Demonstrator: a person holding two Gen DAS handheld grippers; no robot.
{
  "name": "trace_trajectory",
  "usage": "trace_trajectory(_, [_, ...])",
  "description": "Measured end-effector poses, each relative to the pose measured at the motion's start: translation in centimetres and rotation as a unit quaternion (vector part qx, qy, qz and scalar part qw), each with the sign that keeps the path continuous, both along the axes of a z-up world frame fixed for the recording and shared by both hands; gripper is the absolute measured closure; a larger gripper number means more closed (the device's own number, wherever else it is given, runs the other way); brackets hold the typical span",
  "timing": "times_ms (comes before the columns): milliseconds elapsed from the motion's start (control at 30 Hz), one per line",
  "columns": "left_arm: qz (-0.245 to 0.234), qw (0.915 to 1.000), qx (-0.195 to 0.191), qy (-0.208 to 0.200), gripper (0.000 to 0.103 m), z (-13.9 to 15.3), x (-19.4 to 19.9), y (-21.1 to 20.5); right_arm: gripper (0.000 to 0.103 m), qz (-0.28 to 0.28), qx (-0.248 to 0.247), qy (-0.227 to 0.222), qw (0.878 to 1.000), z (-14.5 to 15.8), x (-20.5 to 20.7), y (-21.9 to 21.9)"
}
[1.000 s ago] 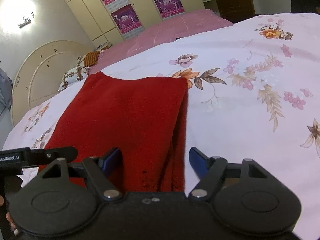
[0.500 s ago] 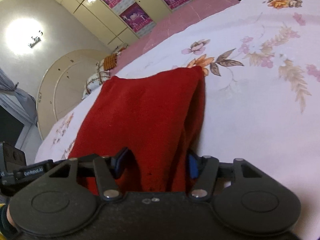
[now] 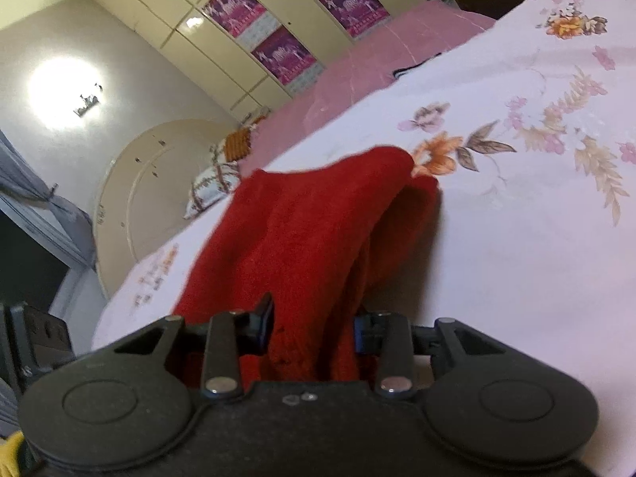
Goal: Fold small clothes
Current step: 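Lift the held sweater end with both tools and fold it over the bundle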
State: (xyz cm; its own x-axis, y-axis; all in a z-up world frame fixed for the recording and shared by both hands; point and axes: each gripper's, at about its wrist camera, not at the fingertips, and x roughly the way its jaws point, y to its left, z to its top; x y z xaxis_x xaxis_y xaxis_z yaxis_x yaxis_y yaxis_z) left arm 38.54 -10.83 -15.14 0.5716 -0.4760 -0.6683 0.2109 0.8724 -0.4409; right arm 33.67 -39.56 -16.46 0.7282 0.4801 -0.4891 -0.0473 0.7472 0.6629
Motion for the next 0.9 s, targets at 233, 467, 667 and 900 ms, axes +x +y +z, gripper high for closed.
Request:
trace_trajectory(233, [0.012,0.9997,0.009,-0.020,0.046,2.6,-2.1,4.0,0.068,0.021,0.007,-0.024,0.999,2.5,-0.3,3.9])
trace_trajectory(467, [0.042,0.9985,0.014,-0.033,0.046,4.0,-4.3,12.4,0.068,0.053,0.001,-0.038,0.998,4.1,-0.3,11.4])
trace_trajectory(667, [0.060,0.9976,0.006,-0.035,0.046,3.4,-5.1,21.5,0.068,0.058,-0.001,-0.033,0.998,4.2,0.2,19.8])
trace_trajectory(900, [0.098,0.9947,0.011,-0.029,0.046,0.8,-3.9,30.9,0.068,0.073,-0.003,-0.024,0.997,3.7,3.2,28.8])
